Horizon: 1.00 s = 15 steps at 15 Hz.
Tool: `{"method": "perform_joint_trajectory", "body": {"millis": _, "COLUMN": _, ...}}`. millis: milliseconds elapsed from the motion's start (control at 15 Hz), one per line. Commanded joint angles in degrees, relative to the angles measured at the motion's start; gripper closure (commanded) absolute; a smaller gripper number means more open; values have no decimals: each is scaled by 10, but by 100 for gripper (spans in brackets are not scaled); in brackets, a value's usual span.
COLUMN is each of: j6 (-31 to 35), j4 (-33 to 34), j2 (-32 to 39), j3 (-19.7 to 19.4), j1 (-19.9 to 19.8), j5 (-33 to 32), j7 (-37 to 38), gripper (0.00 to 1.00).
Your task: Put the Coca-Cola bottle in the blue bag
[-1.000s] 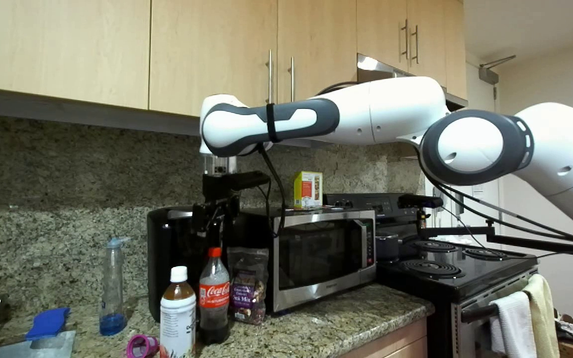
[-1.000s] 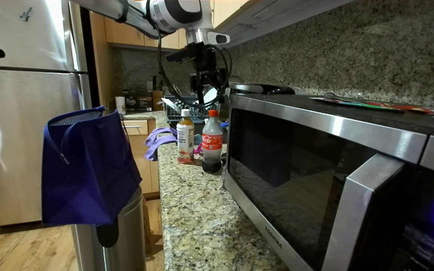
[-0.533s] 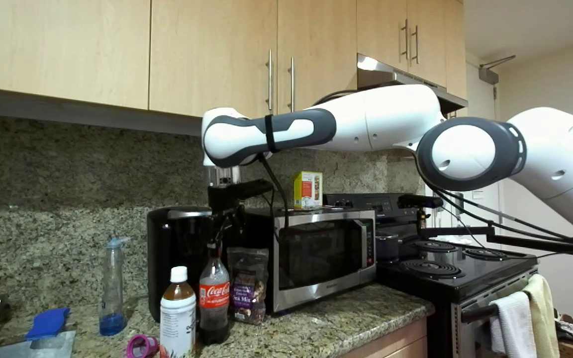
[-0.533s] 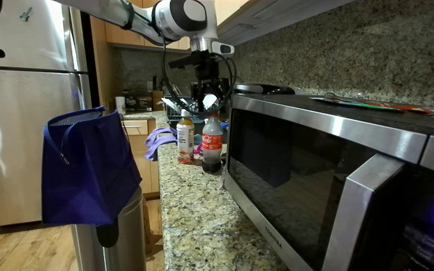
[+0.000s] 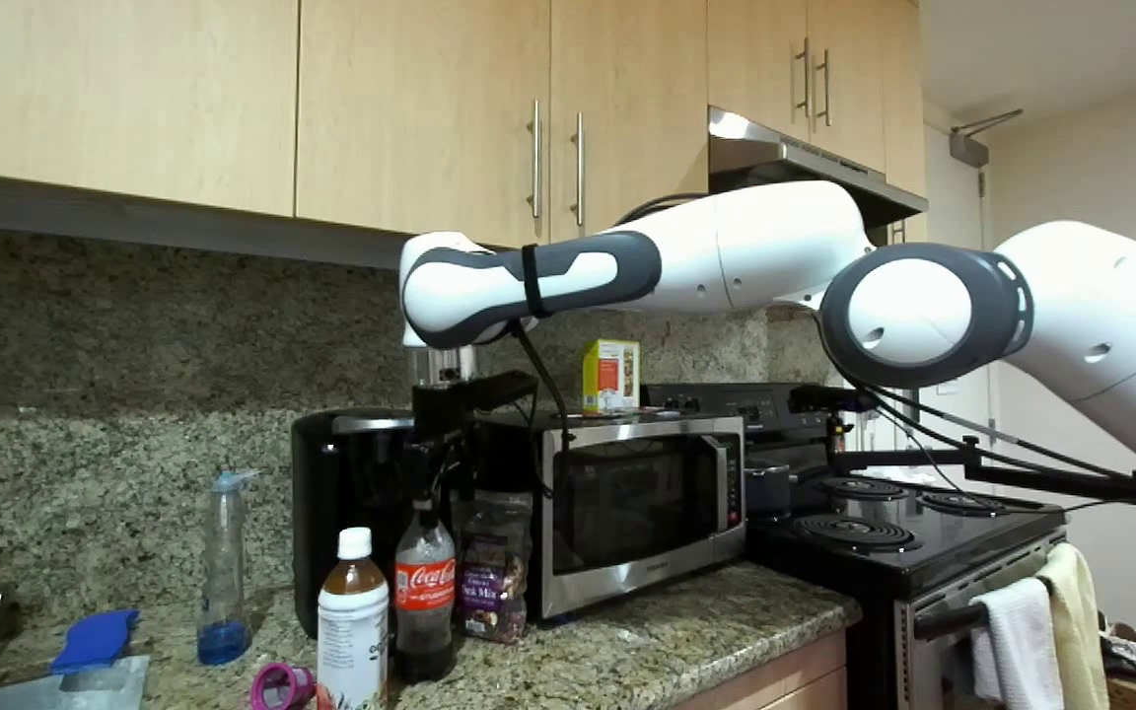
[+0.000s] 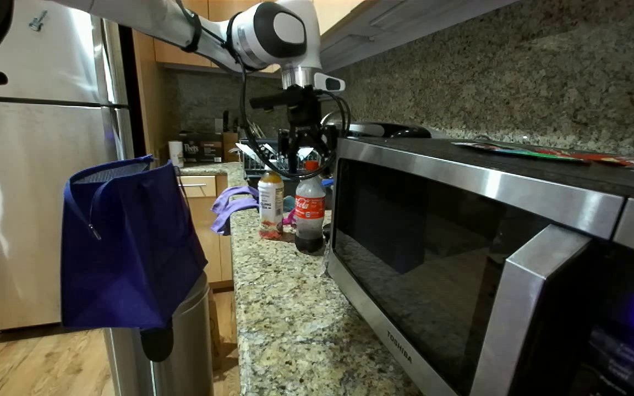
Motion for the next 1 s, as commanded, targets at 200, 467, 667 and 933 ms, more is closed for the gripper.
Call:
{"method": "perform_joint_trajectory", "body": {"millis": 200, "j6": 12, "j4": 20, "j2": 19, "j3": 20, "j1": -15, "j5": 25, "j7": -41, "gripper": 0}}
{"method": "perform_joint_trajectory", "body": {"millis": 467, "j6": 40, "j4": 18, "j2": 13, "j3": 22, "j1": -19, "j5": 27, "j7": -56, "gripper": 0}}
{"method": "perform_joint_trajectory", "body": {"millis": 667, "j6": 39, "j4": 29, "j2": 18, "j3": 25, "j1": -23, "j5": 30, "j7": -69, "gripper": 0}}
{"method": "perform_joint_trajectory", "body": {"millis": 933, "j6": 31, "j4": 38, "j2": 25, "j3": 30, "j1": -27, "j5": 32, "j7": -80, "gripper": 33}}
